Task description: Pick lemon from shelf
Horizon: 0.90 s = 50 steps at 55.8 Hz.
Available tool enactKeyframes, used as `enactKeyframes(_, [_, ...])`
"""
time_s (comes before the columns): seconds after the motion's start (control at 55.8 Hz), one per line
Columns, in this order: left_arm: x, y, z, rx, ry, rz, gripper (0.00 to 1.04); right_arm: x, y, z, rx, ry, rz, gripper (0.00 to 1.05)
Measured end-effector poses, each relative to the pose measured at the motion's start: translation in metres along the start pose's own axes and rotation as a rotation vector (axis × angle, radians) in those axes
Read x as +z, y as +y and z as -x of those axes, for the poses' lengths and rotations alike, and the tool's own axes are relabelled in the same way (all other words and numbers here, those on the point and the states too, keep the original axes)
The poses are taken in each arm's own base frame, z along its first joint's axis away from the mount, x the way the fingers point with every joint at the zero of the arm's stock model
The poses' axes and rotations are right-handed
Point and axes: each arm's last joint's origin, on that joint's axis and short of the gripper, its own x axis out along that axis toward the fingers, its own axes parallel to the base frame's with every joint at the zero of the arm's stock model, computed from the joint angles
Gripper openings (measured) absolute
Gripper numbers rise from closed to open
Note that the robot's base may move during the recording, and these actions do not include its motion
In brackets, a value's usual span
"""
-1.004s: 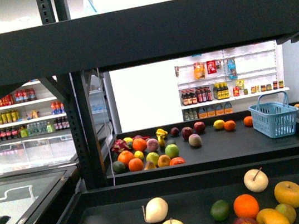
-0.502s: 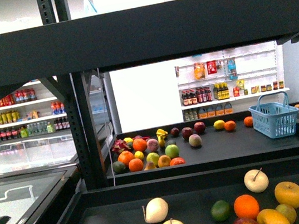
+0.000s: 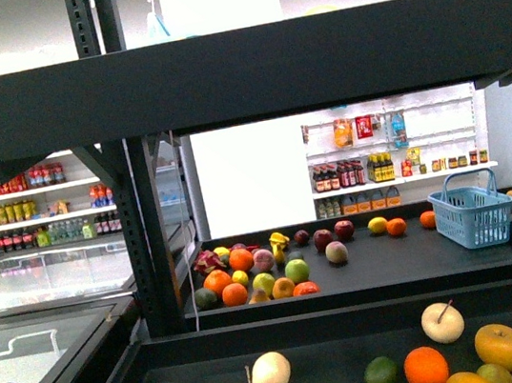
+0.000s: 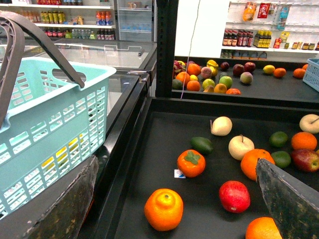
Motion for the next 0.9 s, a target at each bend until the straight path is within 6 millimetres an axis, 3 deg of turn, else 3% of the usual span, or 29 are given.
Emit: enactKeyframes(0.896, [0.0,0.0,0.0,0.0,0.0,0.0,0.97,0.0,0.0,0.0,0.0,0.0,0.0,1.02])
